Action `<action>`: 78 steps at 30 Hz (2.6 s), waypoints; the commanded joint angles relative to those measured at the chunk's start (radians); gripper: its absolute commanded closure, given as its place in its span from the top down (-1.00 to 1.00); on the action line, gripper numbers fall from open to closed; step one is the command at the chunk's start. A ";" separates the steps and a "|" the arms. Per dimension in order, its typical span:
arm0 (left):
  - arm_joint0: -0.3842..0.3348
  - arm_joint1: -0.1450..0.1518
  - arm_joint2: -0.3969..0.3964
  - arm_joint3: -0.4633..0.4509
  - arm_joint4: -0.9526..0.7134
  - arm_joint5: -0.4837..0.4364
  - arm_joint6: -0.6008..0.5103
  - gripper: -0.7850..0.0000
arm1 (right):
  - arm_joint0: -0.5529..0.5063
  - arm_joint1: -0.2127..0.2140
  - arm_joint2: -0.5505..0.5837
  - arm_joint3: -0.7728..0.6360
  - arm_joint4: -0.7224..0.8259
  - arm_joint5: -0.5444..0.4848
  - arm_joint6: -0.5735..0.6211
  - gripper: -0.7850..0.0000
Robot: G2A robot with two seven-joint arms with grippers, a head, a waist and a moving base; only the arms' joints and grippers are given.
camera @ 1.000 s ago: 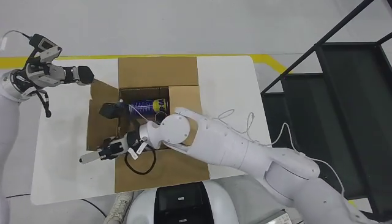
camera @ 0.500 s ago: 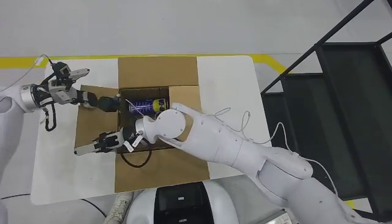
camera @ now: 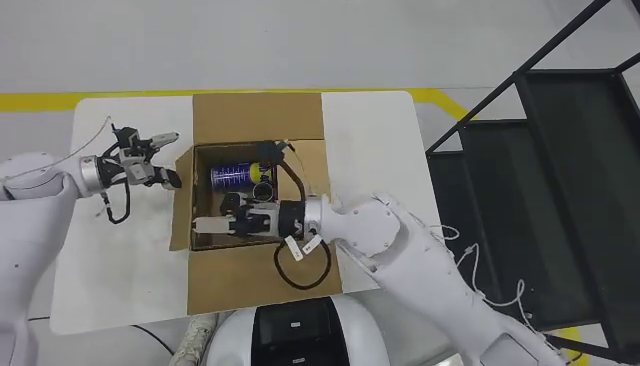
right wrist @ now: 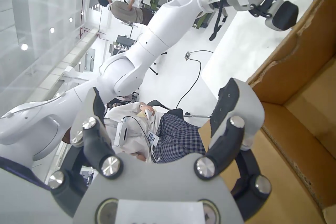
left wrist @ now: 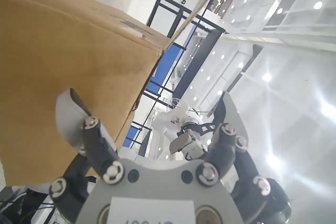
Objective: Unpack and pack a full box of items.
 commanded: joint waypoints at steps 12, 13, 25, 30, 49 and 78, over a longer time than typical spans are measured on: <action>-0.094 0.024 -0.108 -0.019 -0.057 -0.085 -0.149 1.00 | -0.101 0.032 0.099 -0.056 0.016 -0.018 0.040 1.00; -0.096 0.027 -0.114 -0.048 -0.049 -0.095 -0.145 1.00 | -0.110 0.034 0.108 -0.058 0.018 -0.020 0.036 1.00; -0.055 -0.019 0.039 -0.428 0.083 -0.133 0.005 1.00 | -0.274 0.069 0.267 -0.135 0.034 -0.031 -0.008 1.00; -0.053 -0.063 0.148 -0.443 0.140 -0.229 0.104 1.00 | -0.341 0.082 0.327 -0.162 0.048 -0.047 -0.016 1.00; -0.103 -0.141 0.291 -0.350 0.263 -0.350 0.222 1.00 | -0.337 0.099 0.321 -0.125 0.081 -0.034 0.026 1.00; -0.163 -0.292 0.364 -0.172 0.058 -0.590 0.190 1.00 | -0.311 0.119 0.272 -0.129 0.092 -0.016 0.088 1.00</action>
